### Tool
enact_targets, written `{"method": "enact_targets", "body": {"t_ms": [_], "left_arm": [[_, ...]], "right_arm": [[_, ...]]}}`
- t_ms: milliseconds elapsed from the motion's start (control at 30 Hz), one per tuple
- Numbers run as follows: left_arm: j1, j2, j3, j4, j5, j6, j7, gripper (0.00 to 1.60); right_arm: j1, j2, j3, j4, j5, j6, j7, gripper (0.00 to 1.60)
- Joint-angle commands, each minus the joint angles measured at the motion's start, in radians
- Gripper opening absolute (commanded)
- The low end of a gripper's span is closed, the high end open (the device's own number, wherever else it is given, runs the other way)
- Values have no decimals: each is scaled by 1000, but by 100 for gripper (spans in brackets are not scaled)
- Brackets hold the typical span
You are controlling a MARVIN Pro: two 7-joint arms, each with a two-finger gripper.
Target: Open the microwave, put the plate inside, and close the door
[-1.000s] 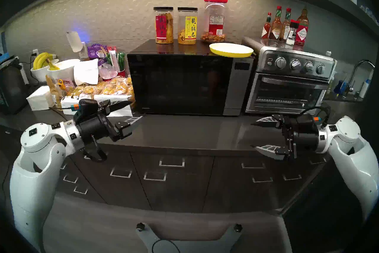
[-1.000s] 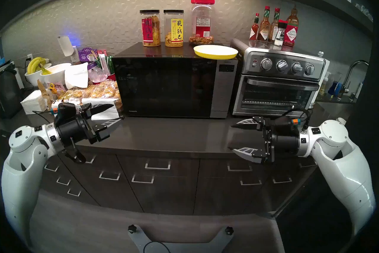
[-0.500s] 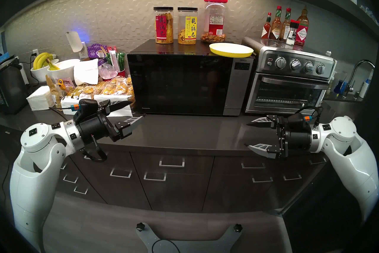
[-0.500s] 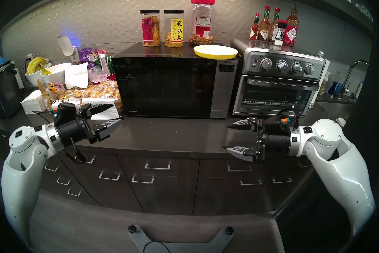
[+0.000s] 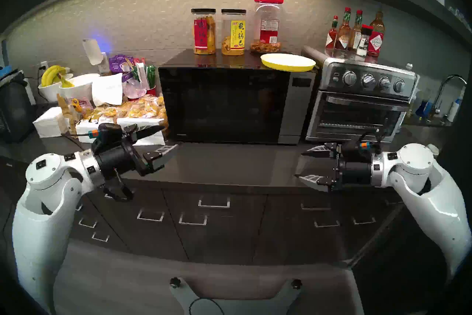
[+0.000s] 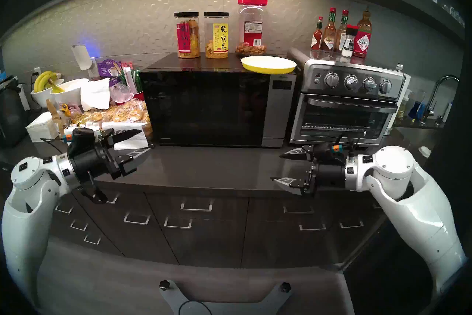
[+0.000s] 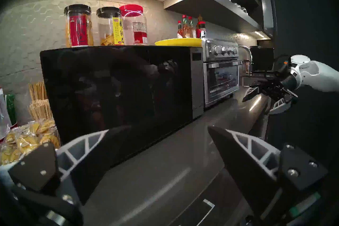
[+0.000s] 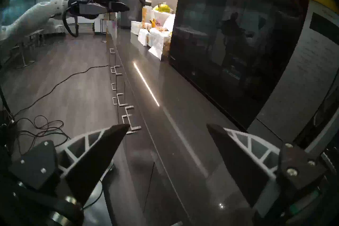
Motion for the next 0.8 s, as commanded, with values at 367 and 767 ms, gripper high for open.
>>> {"method": "enact_targets", "body": {"t_ms": [367,767], "left_arm": [[-1,2,-2,-10,0,0,-2,160],[-1,2,-2,-10,0,0,-2,160]], "right_arm": [[159,-68,-67,69,-51,103,-136,160],[187,-83,-96,88,-75,131,-146,144]]}}
